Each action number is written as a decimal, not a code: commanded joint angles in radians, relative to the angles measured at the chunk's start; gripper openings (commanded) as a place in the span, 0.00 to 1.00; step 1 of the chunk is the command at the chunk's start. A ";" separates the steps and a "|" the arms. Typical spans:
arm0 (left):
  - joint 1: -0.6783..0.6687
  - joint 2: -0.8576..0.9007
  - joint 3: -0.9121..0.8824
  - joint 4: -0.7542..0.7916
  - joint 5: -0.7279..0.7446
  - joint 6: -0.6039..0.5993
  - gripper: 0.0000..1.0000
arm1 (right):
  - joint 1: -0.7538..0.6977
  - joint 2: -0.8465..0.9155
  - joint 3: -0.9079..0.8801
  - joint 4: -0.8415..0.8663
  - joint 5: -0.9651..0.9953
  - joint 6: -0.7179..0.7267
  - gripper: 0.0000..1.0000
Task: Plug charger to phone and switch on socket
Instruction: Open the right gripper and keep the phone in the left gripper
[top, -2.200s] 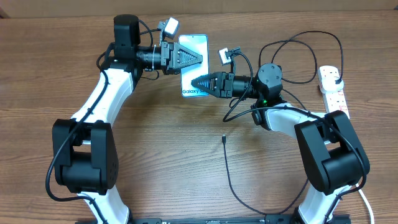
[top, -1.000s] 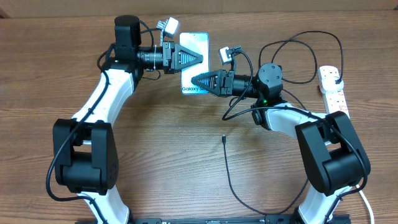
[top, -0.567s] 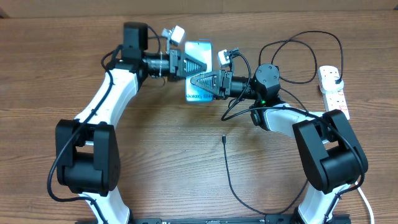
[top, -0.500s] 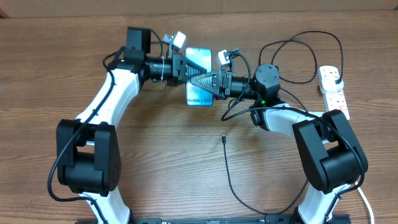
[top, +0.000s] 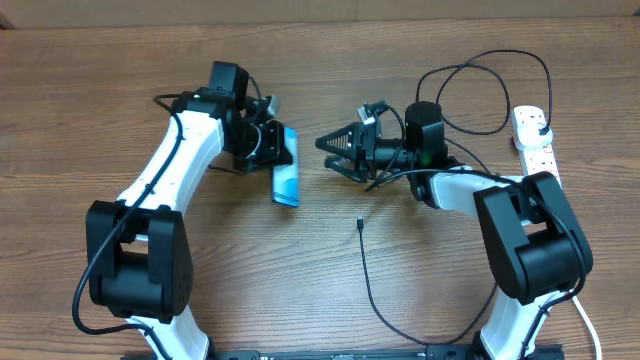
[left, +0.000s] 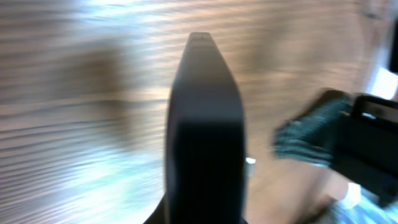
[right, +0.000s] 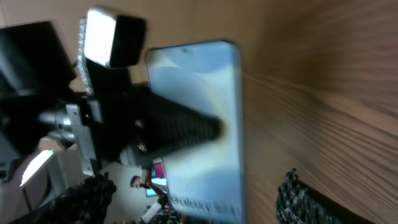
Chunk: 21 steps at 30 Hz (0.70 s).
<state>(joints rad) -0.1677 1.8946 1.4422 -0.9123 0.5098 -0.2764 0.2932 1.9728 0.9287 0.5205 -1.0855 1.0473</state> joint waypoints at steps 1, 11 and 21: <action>0.010 -0.004 0.000 -0.008 -0.132 0.045 0.04 | -0.005 -0.016 0.007 -0.124 0.035 -0.205 0.89; 0.010 -0.004 -0.014 -0.019 -0.125 0.045 0.04 | -0.005 -0.050 0.010 -0.432 0.220 -0.388 0.90; 0.011 -0.004 -0.015 -0.013 -0.062 0.036 0.04 | 0.001 -0.192 0.249 -1.100 0.525 -0.639 1.00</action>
<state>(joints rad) -0.1555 1.8957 1.4288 -0.9283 0.3908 -0.2539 0.2890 1.8359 1.0729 -0.4690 -0.7334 0.5568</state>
